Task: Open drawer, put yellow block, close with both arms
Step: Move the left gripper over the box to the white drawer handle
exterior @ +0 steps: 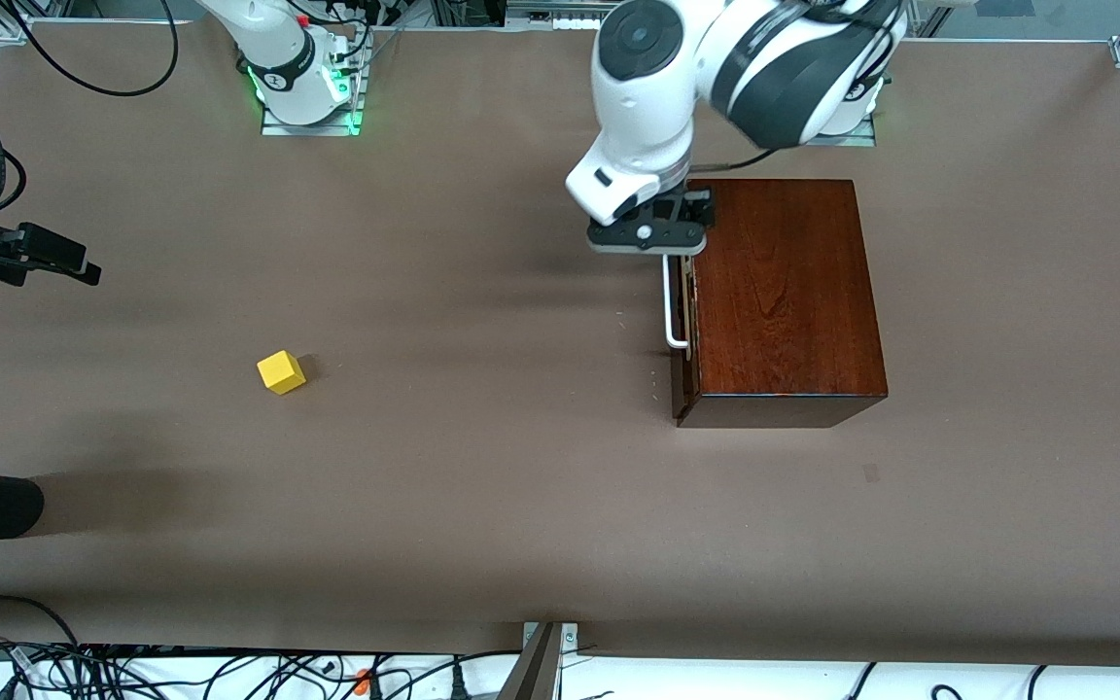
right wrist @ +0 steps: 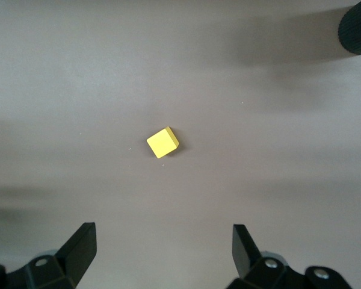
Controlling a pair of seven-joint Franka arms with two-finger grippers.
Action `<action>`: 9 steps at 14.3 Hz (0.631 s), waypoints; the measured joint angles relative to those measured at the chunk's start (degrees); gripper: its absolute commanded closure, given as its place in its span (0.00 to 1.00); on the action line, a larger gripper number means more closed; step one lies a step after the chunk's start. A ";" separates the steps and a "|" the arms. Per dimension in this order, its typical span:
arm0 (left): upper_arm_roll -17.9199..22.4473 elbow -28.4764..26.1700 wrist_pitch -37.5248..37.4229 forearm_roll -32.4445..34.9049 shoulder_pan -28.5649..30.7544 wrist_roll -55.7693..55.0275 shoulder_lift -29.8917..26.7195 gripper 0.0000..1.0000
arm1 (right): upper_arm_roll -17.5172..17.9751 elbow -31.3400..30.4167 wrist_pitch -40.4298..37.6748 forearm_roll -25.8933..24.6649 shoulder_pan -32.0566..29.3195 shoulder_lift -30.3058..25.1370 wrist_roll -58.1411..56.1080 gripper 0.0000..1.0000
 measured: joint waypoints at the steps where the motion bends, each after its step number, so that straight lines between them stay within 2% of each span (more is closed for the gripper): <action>1: -0.01 -0.02 0.57 0.96 -0.41 0.00 1.24 0.00 | 0.00 0.00 0.00 0.00 0.01 0.00 0.00 0.00; 9: 0.03 -2.65 6.67 6.86 -0.80 -2.93 7.71 0.00 | 0.05 0.02 -0.09 0.00 0.05 0.00 0.00 0.00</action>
